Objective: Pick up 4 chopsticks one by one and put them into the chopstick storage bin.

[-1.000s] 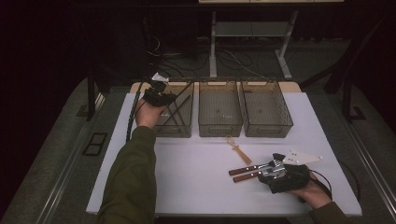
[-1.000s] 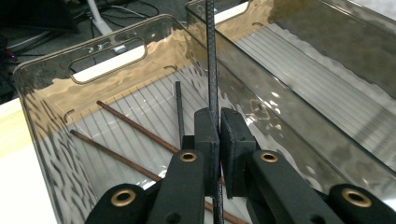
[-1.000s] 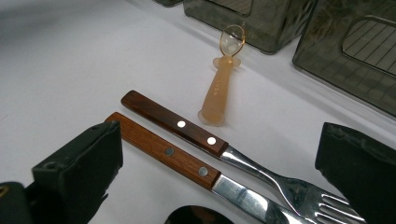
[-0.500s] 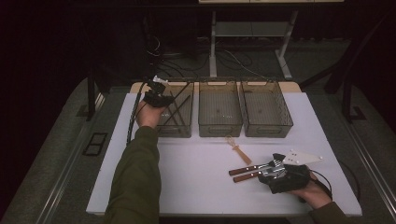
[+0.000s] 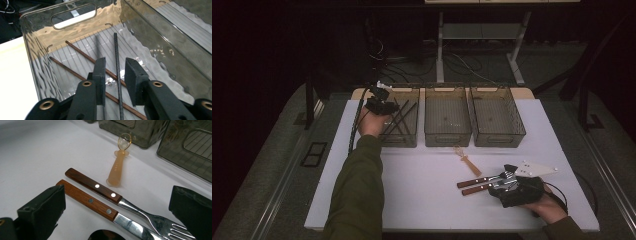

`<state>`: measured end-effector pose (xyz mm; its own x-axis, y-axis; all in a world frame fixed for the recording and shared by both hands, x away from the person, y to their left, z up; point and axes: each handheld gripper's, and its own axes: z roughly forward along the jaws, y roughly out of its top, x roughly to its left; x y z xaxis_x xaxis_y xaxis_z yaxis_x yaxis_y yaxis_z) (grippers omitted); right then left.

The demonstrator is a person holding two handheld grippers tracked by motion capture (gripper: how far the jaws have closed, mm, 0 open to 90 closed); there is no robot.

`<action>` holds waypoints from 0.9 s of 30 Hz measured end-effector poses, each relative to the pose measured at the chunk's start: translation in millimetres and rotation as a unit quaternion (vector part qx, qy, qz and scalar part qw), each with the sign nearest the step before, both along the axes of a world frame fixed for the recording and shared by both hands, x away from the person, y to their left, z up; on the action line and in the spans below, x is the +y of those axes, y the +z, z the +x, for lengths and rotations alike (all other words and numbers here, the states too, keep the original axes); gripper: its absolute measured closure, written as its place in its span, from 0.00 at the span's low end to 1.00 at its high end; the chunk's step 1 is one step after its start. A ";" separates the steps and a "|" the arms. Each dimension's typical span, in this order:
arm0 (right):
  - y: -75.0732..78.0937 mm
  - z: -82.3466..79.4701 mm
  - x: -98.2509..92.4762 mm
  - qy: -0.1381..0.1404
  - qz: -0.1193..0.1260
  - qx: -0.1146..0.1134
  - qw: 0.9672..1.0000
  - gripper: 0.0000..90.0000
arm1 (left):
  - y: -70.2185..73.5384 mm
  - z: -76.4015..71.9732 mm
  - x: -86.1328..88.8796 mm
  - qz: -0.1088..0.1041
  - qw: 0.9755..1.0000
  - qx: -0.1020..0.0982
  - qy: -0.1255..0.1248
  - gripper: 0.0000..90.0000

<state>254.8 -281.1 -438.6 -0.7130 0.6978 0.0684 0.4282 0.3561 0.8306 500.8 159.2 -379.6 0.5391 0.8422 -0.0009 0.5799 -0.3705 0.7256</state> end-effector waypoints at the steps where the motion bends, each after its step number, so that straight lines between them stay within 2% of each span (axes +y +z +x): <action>1: -0.1 0.0 0.0 0.000 0.000 0.000 1.000 0.01 | 0.5 -0.3 -0.5 -0.004 1.000 -0.001 -0.002 0.75; 3: -0.1 0.2 -0.1 -0.001 0.000 0.000 1.000 0.01 | 2.7 -1.7 -1.2 -0.001 1.000 -0.005 -0.003 0.71; 13: 0.3 1.0 0.1 -0.004 0.003 0.002 1.000 0.01 | 16.6 -13.0 -1.1 -0.018 0.999 -0.014 -0.030 0.53; 16: 0.5 1.6 0.1 -0.005 0.004 0.002 1.000 0.01 | 21.8 -17.7 -1.9 -0.020 0.999 -0.014 -0.045 0.49; 22: 0.8 1.7 -0.4 -0.004 0.007 0.005 1.000 0.01 | 29.2 -30.3 -3.1 -0.042 0.996 -0.012 -0.073 0.43; 27: 1.4 2.6 -1.1 -0.005 0.013 0.009 1.000 0.01 | 31.9 -45.5 -6.5 -0.045 0.995 -0.015 -0.090 0.39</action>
